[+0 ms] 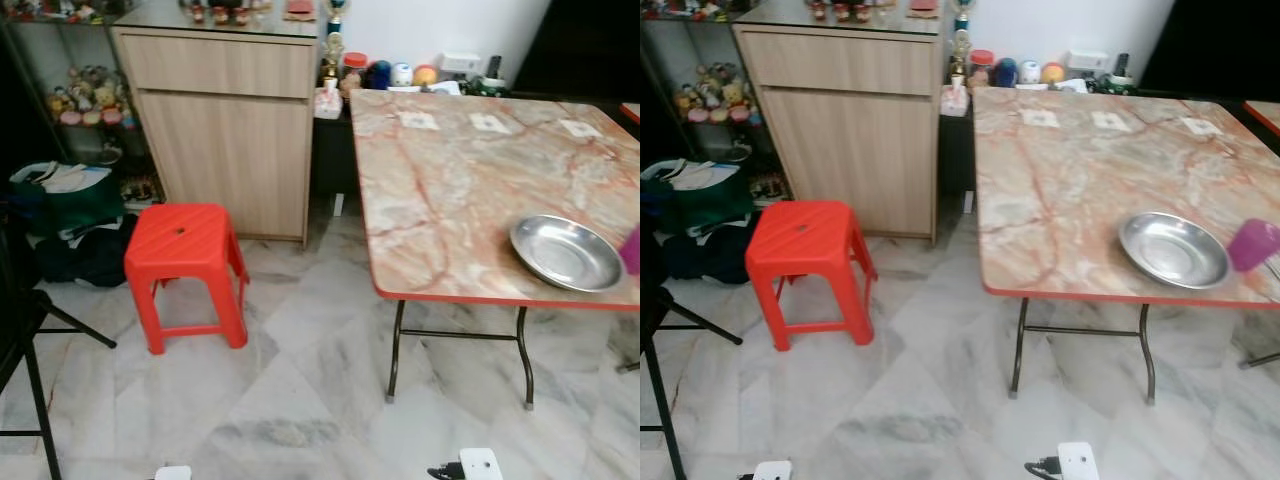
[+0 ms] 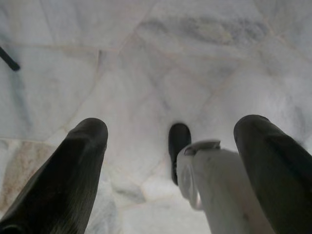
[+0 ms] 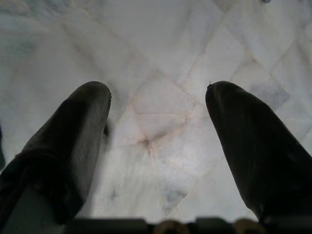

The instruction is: Setting the table

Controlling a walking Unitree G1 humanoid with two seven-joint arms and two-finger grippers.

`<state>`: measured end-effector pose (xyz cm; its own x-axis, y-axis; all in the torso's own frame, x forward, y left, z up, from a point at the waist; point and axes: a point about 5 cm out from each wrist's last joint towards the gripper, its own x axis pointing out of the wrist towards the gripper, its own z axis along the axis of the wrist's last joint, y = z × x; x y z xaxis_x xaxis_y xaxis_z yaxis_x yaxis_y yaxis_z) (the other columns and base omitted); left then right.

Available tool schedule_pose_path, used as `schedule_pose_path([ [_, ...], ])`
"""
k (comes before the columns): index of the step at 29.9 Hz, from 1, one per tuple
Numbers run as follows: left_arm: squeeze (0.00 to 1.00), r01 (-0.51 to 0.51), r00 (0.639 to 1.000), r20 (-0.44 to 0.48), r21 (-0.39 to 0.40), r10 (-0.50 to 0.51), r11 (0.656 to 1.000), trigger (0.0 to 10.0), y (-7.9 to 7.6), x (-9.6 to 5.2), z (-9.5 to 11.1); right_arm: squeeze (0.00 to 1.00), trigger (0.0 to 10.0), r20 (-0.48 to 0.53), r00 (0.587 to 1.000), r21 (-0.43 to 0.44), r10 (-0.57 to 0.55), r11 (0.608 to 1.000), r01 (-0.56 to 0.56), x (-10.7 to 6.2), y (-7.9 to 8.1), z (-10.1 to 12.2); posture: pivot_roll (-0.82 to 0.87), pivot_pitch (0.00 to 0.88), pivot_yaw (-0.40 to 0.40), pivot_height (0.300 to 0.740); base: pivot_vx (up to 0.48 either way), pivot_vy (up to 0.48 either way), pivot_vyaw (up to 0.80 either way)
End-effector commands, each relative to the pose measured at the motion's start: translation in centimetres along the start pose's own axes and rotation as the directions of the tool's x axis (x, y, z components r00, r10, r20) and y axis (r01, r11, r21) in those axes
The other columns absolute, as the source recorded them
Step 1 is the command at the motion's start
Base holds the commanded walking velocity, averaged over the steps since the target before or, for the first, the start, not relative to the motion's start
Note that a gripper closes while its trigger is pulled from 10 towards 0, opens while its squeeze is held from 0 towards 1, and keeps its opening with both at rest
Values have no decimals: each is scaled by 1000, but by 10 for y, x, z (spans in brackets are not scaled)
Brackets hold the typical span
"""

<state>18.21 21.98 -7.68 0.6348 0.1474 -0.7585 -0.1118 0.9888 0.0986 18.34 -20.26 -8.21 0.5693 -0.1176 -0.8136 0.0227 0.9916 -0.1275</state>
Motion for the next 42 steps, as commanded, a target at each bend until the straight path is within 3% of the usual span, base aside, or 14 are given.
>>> schedule_pose_path([
  [1, 0, 37, 996, -78, -11, -38, 999, 10000, 13, 0, -3, 0, 10000, 91, 992, 260, 84, 960, -106, 5, 19, 43, 85, 0, -20, 740, 0, 0, 0],
  [16, 0, 72, 995, -62, -59, -76, 996, 10000, -1, 2, 0, 0, 10000, 168, 985, 248, 39, 965, -81, 6, 13, 73, 51, 0, -43, 740, 0, 0, 0],
  [22, 0, 71, 996, -58, -9, -72, 997, 10000, 3, 2, 3, 0, 10000, 182, 982, 261, 52, 960, -99, 6, 11, 80, 54, 0, -41, 740, 0, -120, 0],
  [29, 0, 75, 995, -62, -10, -76, 997, 10000, 1, 2, 1, 0, 10000, 189, 980, 273, 54, 956, -106, 6, 9, 81, 76, 8, -46, 740, 0, -429, 0],
  [42, 0, 73, 991, -113, -7, -74, 997, 10000, 4, -8, -31, 0, 10000, 186, 980, 271, 69, 955, -119, 5, 13, 63, 88, 43, -38, 740, 0, -320, 0],
])
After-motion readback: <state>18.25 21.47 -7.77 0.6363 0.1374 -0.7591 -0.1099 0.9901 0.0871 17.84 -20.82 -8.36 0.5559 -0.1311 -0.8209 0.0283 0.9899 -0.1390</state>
